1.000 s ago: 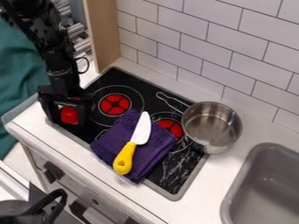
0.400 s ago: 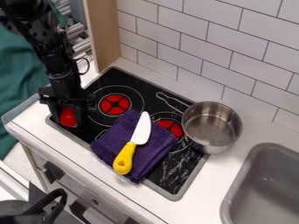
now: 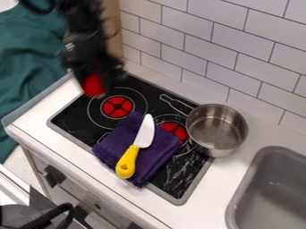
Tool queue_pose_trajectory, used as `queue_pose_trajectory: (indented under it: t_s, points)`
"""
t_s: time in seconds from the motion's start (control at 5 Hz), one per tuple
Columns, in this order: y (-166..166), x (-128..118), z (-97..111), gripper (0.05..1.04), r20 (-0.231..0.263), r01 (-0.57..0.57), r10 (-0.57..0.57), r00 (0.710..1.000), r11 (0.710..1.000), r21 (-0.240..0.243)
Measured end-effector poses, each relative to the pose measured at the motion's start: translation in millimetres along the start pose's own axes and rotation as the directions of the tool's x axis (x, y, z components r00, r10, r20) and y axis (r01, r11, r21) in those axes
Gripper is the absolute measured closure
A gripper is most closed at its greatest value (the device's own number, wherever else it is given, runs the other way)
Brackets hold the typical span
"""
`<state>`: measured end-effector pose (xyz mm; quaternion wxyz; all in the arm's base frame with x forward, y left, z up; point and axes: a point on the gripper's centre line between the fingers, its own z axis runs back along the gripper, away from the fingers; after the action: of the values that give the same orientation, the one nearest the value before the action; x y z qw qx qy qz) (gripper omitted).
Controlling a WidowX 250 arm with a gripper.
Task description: Put the red object in the silver pot
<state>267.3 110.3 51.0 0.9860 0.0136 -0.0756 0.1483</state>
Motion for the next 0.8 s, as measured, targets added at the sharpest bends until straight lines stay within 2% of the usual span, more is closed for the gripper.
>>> queue_pose_trajectory:
  t_s: [0.2,0.4,0.6,0.8]
  points:
    - [-50.0,10.7,23.1,0.541,-0.001,0.091,-0.091,0.996,0.996,0.0]
    - [-105.0,15.9,29.1,0.541,0.013,0.203,-0.203,0.979,0.978,-0.041]
    - [-148.5,10.6,15.1,0.541,-0.015,0.268,-0.271,0.963,0.959,-0.095]
    - [-175.0,2.1,-5.6,0.541,-0.049,0.312,-0.321,0.946,0.941,-0.132]
